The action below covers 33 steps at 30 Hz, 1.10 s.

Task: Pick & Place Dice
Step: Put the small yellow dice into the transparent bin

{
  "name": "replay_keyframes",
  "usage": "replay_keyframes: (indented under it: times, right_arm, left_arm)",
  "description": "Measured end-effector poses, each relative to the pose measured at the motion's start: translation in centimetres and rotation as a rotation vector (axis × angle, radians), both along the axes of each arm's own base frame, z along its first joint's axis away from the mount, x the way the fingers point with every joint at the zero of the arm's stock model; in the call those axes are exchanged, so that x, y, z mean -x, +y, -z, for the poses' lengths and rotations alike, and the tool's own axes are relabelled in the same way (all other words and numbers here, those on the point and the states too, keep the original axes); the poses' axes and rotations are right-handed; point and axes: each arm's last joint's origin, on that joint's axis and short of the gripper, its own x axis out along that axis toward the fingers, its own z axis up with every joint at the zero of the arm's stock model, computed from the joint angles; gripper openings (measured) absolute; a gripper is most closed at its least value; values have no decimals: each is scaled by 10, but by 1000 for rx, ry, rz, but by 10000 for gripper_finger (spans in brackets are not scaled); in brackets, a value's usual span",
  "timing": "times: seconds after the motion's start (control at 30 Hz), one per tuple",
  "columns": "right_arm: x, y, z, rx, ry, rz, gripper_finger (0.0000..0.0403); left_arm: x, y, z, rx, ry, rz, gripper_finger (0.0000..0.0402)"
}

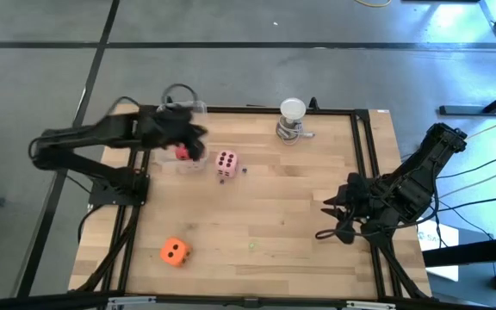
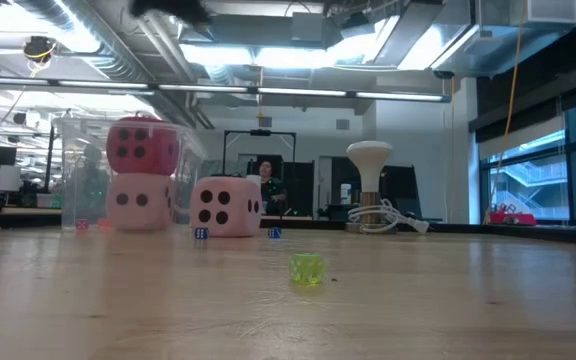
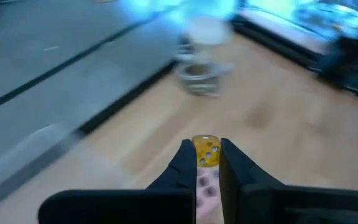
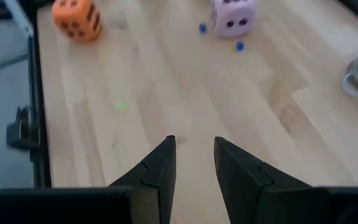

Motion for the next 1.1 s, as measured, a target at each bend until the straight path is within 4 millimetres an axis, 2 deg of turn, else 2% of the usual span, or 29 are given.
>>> replay_keyframes:
  times: [0.13,0.33,0.47,0.63,0.87,1.1]
  right_arm:
    - [-1,-2,-2,14,-79,88,110]
    - [-2,-4,-3,-13,-150,185,110]
    - [-4,-7,-3,-55,-162,235,110]
    - [-7,-9,-3,-113,-181,304,110]
    - [-15,-10,-6,-174,-225,334,110]
    - [-17,-9,-8,-201,-245,342,110]
  left_arm:
    - [32,14,0,41,42,-144,8]
    - [49,35,17,154,234,-282,8]
    - [51,50,33,238,428,-309,8]
    - [45,68,52,274,602,-282,8]
    - [43,99,64,321,639,-287,8]
    - [41,115,75,400,664,-225,8]
